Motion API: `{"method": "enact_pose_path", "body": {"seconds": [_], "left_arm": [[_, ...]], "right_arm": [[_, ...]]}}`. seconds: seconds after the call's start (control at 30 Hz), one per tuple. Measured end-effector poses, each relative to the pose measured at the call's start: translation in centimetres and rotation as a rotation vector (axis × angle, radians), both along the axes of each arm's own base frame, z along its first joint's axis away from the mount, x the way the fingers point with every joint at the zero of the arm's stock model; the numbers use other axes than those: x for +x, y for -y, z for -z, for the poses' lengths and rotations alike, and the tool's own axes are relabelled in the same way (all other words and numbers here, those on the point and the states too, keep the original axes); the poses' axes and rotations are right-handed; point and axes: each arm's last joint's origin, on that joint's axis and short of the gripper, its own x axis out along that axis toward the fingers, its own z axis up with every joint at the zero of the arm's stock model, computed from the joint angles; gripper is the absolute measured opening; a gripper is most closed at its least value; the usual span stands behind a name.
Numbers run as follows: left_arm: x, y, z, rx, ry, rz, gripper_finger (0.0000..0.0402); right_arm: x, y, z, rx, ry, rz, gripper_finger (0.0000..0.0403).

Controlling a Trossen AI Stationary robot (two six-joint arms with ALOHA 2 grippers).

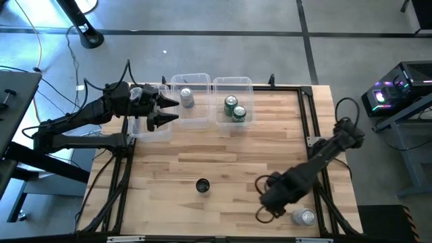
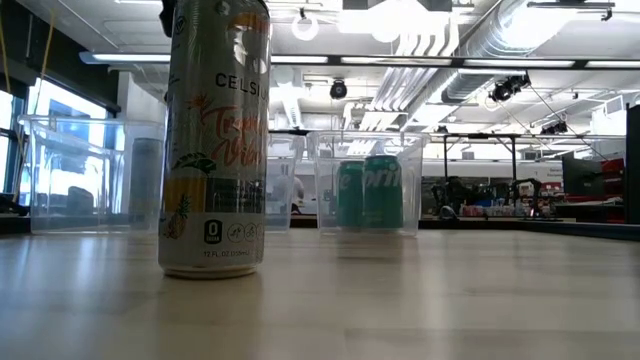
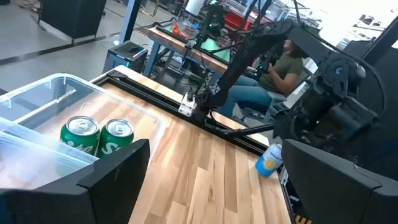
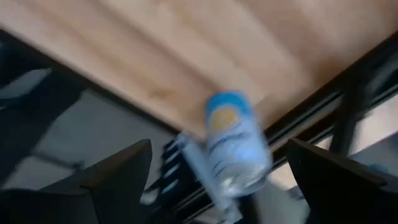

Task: Sort soda cans
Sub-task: Put the blue white soda can into the middle transparent bin

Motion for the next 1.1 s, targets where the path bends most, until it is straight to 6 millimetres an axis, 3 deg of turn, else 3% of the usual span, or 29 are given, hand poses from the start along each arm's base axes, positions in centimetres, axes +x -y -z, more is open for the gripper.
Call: {"method": "enact_pose_path", "body": {"seconds": [0.2,0.3,0.43,0.77,1.1], "left_arm": [[0.0,0.0,0.0,-0.003,0.001,0.013,0.0357],[0.0,0.0,0.0,-0.003,0.001,0.013,0.0357],[0.0,0.0,0.0,-0.009,0.000,0.012,0.0357],[0.0,0.0,0.0,-0.019,0.001,0.007,0.0357],[0.0,-0.1,0.0,-0.025,0.001,-0.019,0.0357]], "right_arm": [[-4.0,-0.1,0.9,0.011,-0.082,0.128,0.0366],[-5.1,-0.1,1.8,0.076,-0.095,0.161,0.0366],[-5.6,-1.1,3.3,0.207,-0.060,0.144,0.0366],[-7.0,-1.7,6.5,0.203,-0.082,0.105,0.0366],[-8.0,-1.9,11.0,0.267,-0.075,0.141,0.0365]]}}
